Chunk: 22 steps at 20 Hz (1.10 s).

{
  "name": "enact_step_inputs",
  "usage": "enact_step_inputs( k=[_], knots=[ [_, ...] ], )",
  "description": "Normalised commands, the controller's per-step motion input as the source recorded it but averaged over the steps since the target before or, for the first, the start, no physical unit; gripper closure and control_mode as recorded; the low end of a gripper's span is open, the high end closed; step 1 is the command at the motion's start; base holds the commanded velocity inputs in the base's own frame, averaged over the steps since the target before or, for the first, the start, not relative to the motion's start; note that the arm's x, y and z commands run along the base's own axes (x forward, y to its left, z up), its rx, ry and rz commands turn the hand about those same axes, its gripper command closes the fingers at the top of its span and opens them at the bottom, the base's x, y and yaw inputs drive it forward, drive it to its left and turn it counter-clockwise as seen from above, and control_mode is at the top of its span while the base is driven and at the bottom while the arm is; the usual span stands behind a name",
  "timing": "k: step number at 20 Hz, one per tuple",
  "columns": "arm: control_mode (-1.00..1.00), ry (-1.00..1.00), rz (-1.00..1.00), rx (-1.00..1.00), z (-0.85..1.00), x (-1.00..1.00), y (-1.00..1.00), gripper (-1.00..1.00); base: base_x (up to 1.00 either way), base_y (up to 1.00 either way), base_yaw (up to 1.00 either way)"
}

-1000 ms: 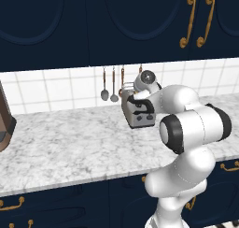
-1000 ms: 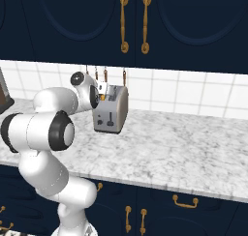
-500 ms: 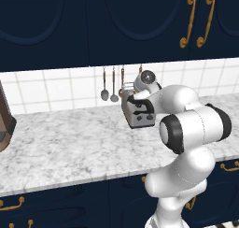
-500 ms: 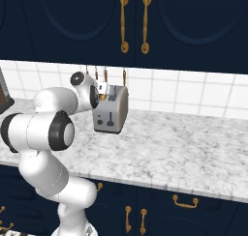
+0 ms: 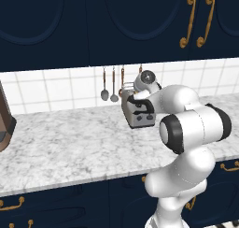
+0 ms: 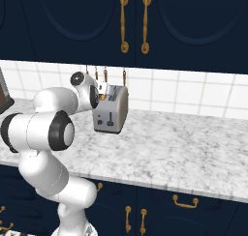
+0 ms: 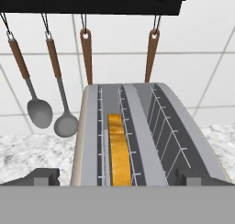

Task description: Start the toaster. Once the lever pops up, take the bread to the plate on the dining counter.

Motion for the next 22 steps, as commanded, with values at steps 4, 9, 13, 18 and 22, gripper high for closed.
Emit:
enact_step_inputs(
  k=[4, 9, 13, 18, 22],
  knots=[
    [-1.00, 0.00, 0.00, 0.00, 0.00, 0.00, 0.00, -1.00, 0.00, 0.00, 0.00],
    [-1.00, 0.00, 0.00, 0.00, 0.00, 0.00, 0.00, -1.00, 0.00, 0.00, 0.00],
    [-1.00, 0.00, 0.00, 0.00, 0.00, 0.00, 0.00, -1.00, 0.00, 0.00, 0.00],
    [-1.00, 0.00, 0.00, 0.00, 0.00, 0.00, 0.00, -1.00, 0.00, 0.00, 0.00],
    [-1.00, 0.00, 0.00, 0.00, 0.00, 0.00, 0.00, -1.00, 0.00, 0.00, 0.00]
  ],
)
